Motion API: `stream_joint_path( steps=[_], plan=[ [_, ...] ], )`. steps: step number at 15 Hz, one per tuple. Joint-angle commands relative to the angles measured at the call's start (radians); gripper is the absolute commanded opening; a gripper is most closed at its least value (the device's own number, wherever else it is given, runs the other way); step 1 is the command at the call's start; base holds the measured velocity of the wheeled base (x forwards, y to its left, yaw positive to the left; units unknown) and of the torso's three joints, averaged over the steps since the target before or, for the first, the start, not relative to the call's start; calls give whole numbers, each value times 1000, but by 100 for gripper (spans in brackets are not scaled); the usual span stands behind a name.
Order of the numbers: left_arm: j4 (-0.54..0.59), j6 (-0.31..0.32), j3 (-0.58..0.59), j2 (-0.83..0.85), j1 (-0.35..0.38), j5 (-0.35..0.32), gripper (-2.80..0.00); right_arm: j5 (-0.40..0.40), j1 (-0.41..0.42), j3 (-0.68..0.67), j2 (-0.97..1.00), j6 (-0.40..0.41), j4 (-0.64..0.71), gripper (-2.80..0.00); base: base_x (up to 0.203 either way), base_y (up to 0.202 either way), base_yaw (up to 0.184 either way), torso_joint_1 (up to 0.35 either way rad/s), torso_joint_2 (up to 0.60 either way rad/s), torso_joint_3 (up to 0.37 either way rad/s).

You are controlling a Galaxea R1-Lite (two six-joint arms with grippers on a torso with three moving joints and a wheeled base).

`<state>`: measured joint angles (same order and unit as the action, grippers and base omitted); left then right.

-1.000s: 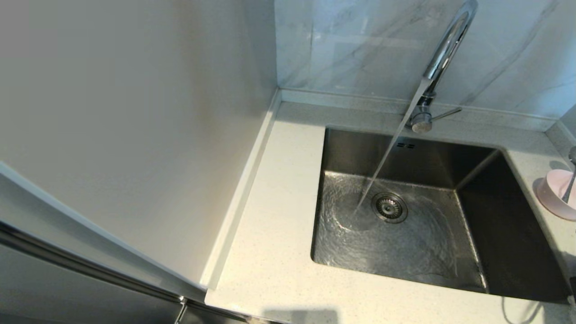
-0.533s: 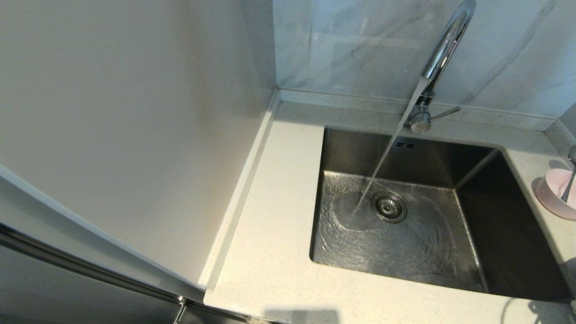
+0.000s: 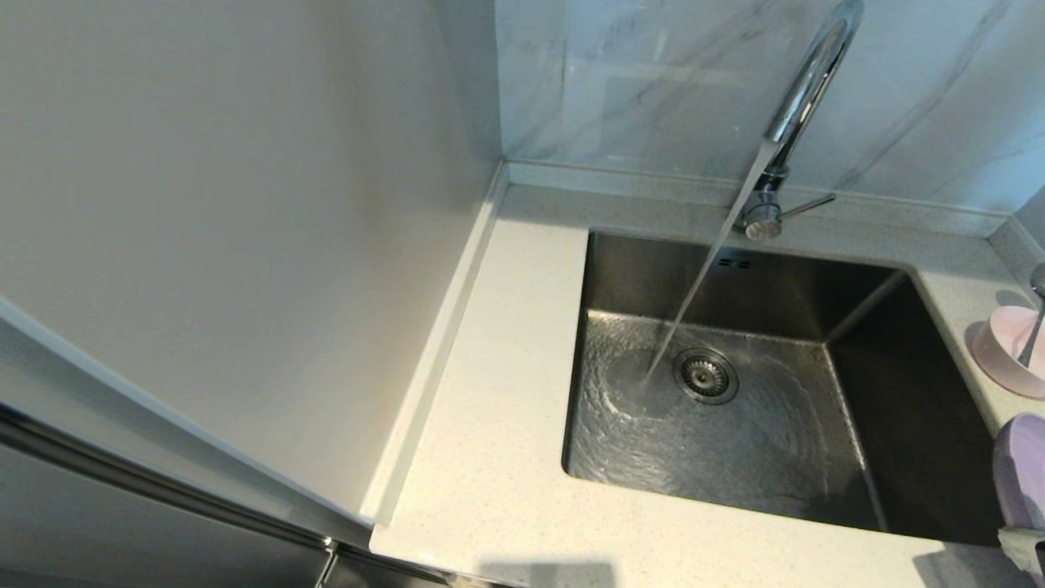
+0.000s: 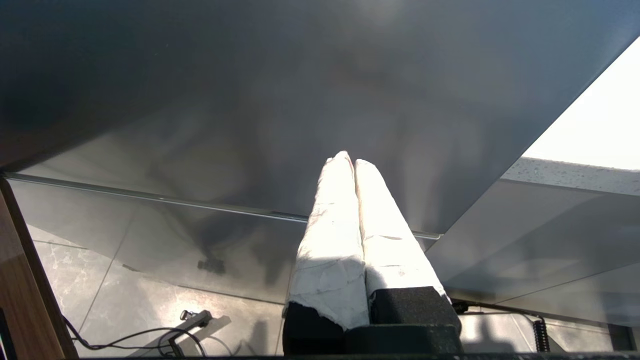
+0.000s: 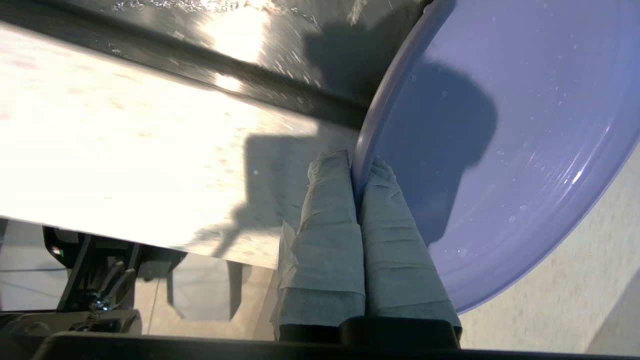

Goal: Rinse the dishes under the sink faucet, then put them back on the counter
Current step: Rinse the plate

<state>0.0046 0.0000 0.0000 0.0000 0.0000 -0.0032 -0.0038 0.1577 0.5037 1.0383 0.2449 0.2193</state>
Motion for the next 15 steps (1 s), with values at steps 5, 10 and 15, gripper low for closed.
stream_joint_path(
  steps=[5, 10, 15],
  plan=[
    [0, 0, 0, 0, 0, 0, -280, -9, -215, 72, -130, 4, -2, -280, 0, 0, 0, 0, 0, 0],
    [0, 0, 0, 0, 0, 0, -280, -34, -433, 112, -161, 1, -1, -280, 0, 0, 0, 0, 0, 0],
    [0, 0, 0, 0, 0, 0, -280, -29, -657, 192, -84, 41, 6, -280, 0, 0, 0, 0, 0, 0]
  ],
)
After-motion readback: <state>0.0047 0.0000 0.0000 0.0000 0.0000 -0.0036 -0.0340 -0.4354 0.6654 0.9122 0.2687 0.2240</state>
